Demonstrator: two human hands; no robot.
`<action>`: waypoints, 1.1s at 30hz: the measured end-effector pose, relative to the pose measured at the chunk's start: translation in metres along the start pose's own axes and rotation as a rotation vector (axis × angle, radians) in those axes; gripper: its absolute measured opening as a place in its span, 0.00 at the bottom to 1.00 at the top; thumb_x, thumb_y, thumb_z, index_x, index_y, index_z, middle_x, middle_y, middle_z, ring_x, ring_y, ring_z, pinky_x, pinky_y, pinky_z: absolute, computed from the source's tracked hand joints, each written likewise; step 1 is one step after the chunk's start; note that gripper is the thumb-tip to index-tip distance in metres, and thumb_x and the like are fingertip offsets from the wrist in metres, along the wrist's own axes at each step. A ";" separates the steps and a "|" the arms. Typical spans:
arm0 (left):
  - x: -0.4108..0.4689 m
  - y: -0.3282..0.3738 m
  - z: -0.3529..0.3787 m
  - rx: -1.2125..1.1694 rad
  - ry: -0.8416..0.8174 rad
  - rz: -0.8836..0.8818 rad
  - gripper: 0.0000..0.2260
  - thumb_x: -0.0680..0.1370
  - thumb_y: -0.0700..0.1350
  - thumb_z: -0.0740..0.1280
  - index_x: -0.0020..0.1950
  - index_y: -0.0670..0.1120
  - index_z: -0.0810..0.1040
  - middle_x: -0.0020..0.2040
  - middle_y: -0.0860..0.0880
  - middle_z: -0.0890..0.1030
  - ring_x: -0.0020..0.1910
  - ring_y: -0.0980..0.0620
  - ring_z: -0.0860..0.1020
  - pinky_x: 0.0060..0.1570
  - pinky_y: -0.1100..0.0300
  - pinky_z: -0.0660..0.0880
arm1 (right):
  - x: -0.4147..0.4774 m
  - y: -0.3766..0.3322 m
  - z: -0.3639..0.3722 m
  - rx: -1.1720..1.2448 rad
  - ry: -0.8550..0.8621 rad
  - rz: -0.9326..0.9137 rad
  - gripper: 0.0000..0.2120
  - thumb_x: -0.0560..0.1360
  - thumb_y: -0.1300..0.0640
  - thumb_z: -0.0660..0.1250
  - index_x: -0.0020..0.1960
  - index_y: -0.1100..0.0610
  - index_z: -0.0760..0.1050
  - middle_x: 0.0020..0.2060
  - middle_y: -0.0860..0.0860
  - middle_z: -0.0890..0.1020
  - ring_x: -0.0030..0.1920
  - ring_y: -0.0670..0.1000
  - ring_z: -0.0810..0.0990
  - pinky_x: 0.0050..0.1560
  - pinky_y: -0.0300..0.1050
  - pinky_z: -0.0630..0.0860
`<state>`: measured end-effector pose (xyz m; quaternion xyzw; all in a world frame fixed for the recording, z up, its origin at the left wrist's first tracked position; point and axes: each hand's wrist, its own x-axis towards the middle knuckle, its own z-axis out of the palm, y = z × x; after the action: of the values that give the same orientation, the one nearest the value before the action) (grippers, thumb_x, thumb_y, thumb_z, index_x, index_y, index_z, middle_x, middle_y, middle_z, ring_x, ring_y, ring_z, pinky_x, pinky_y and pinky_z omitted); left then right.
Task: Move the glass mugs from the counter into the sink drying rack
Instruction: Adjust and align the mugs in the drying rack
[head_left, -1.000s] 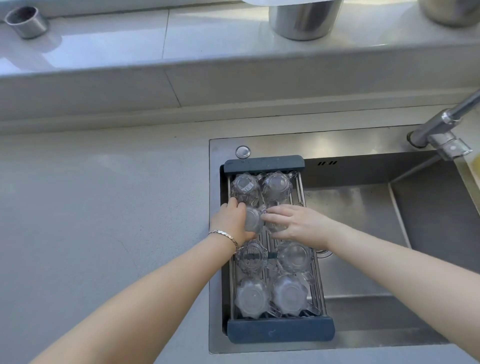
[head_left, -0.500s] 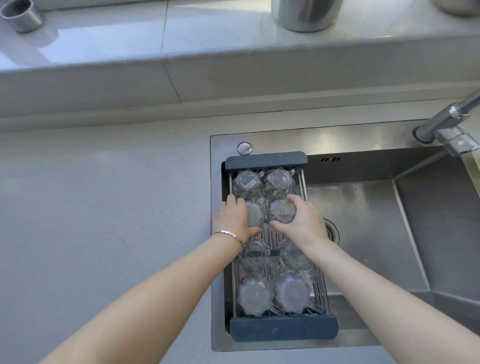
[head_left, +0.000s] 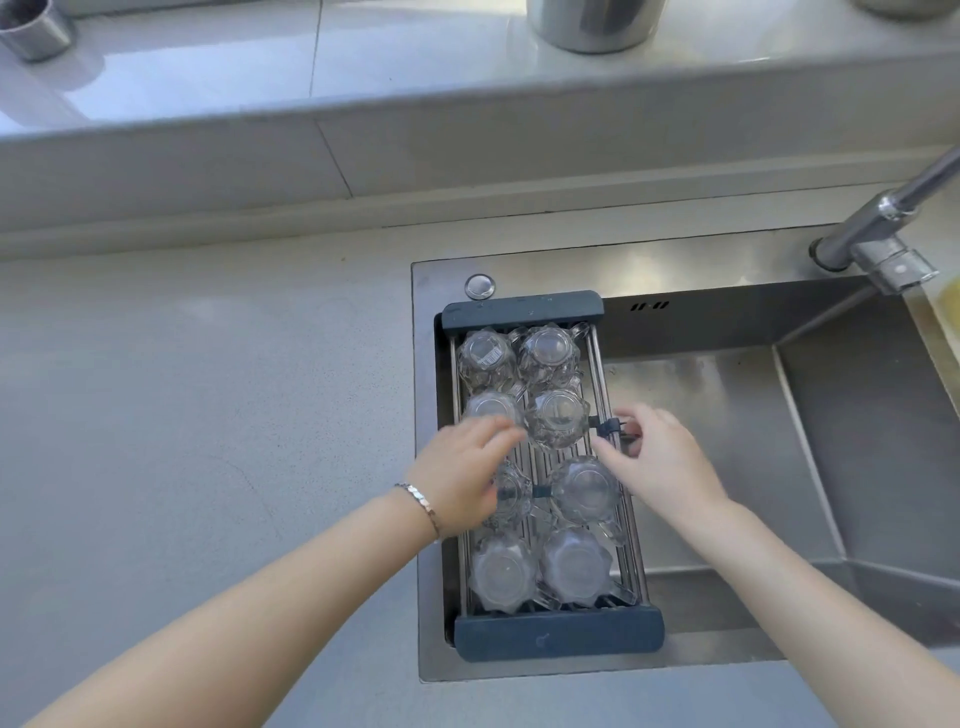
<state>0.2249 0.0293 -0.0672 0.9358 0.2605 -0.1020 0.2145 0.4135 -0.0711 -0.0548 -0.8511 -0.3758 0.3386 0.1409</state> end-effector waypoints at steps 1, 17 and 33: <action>-0.005 0.002 0.003 0.088 -0.109 0.074 0.29 0.73 0.38 0.63 0.73 0.49 0.59 0.74 0.48 0.61 0.73 0.48 0.60 0.72 0.51 0.62 | -0.009 0.002 0.002 -0.064 -0.046 0.035 0.27 0.72 0.42 0.64 0.67 0.53 0.66 0.60 0.54 0.74 0.55 0.54 0.76 0.54 0.49 0.74; -0.026 0.016 0.004 0.281 0.003 0.073 0.28 0.47 0.50 0.81 0.46 0.52 0.81 0.40 0.50 0.82 0.31 0.50 0.78 0.22 0.62 0.73 | -0.057 -0.012 -0.024 -0.226 0.026 -0.044 0.33 0.66 0.42 0.70 0.68 0.44 0.63 0.56 0.50 0.72 0.51 0.57 0.79 0.47 0.45 0.73; 0.000 0.041 0.018 -0.041 -0.154 -0.582 0.25 0.71 0.54 0.70 0.63 0.49 0.64 0.61 0.43 0.67 0.58 0.43 0.71 0.48 0.53 0.74 | -0.015 -0.020 0.015 -0.719 -0.299 -0.593 0.27 0.71 0.66 0.64 0.67 0.47 0.67 0.65 0.53 0.68 0.60 0.57 0.69 0.51 0.49 0.71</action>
<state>0.2449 -0.0108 -0.0689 0.8066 0.5029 -0.2247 0.2144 0.3854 -0.0687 -0.0492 -0.6442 -0.7112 0.2511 -0.1272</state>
